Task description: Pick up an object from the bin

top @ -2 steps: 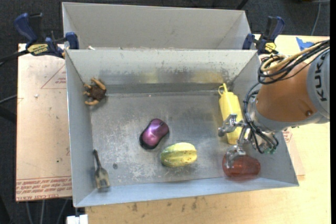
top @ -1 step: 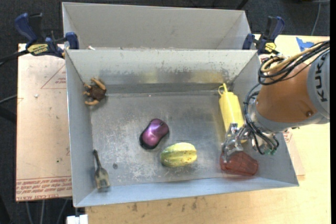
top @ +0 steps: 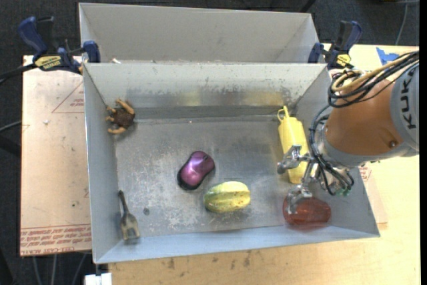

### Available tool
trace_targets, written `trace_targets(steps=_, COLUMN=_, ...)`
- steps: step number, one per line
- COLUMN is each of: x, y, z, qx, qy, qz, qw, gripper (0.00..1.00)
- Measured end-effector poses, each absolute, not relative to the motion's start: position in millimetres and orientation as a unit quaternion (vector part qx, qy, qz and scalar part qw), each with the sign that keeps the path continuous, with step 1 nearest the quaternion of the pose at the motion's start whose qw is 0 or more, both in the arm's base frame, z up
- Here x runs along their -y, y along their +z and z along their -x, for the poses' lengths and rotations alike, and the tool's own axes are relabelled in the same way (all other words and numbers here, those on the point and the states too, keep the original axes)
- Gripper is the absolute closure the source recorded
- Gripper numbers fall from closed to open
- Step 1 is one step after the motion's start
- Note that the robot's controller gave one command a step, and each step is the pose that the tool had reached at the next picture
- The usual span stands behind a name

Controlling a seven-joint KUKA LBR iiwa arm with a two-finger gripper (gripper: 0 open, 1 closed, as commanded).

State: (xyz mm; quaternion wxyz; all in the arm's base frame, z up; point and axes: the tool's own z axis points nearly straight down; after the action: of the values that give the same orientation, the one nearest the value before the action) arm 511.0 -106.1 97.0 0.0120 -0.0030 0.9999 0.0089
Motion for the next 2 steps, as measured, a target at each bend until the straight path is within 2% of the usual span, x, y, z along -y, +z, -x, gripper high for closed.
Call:
trace_targets(steps=1, x=107.0, y=96.1, z=-509.3, qx=-1.000, qy=0.008, qz=0.003, qw=0.009, gripper=1.00)
trace_targets(steps=2, x=106.3, y=97.0, z=-510.9, qx=-1.000, qy=0.009, qz=0.003, qw=0.012, gripper=0.00)
